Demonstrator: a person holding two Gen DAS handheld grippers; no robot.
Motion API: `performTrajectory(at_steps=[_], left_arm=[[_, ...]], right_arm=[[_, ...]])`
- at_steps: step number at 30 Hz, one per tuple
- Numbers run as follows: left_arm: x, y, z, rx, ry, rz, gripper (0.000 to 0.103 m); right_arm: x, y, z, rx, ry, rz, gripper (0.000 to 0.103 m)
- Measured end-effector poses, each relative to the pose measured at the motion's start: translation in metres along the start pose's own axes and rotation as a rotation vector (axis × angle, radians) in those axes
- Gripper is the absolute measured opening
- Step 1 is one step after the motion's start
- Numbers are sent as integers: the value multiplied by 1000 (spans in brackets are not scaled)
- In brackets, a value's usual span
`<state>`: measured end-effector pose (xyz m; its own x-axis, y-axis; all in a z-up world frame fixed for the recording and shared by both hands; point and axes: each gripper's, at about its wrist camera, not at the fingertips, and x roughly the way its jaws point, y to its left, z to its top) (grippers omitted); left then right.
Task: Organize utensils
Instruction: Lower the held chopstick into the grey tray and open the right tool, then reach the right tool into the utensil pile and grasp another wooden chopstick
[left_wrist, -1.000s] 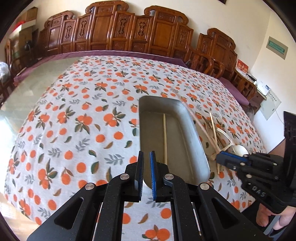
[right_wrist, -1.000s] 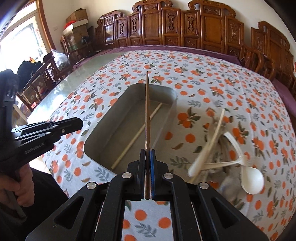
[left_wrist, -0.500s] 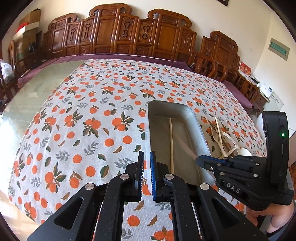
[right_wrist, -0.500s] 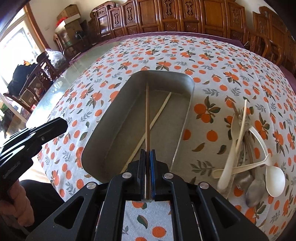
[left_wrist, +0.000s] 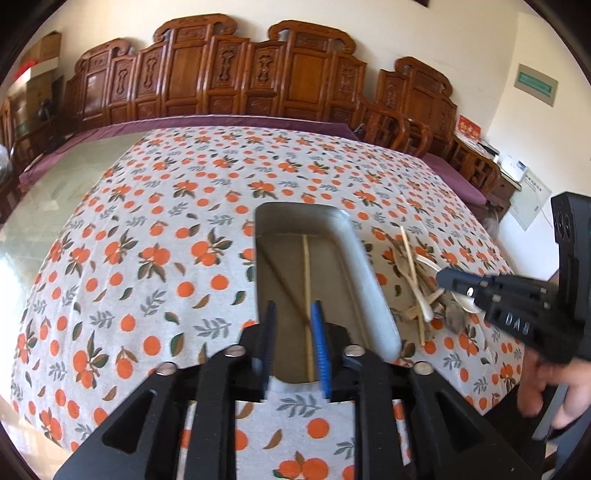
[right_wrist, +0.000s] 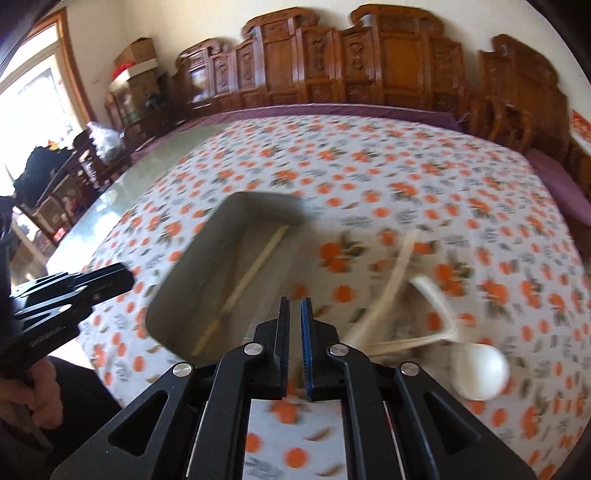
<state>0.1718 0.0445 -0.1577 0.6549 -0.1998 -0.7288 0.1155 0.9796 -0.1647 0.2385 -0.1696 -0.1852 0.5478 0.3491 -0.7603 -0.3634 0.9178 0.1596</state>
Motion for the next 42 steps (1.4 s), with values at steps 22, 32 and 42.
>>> performTrajectory(at_steps=[22, 32, 42], left_arm=[[6, -35, -5, 61, -18, -29, 68], [10, -46, -6, 78, -12, -41, 68], [13, -58, -7, 97, -5, -50, 68]], right_arm=[[30, -35, -19, 62, 22, -86, 21], [75, -63, 3, 146, 95, -91, 21], [82, -75, 1, 174, 123, -89, 6]])
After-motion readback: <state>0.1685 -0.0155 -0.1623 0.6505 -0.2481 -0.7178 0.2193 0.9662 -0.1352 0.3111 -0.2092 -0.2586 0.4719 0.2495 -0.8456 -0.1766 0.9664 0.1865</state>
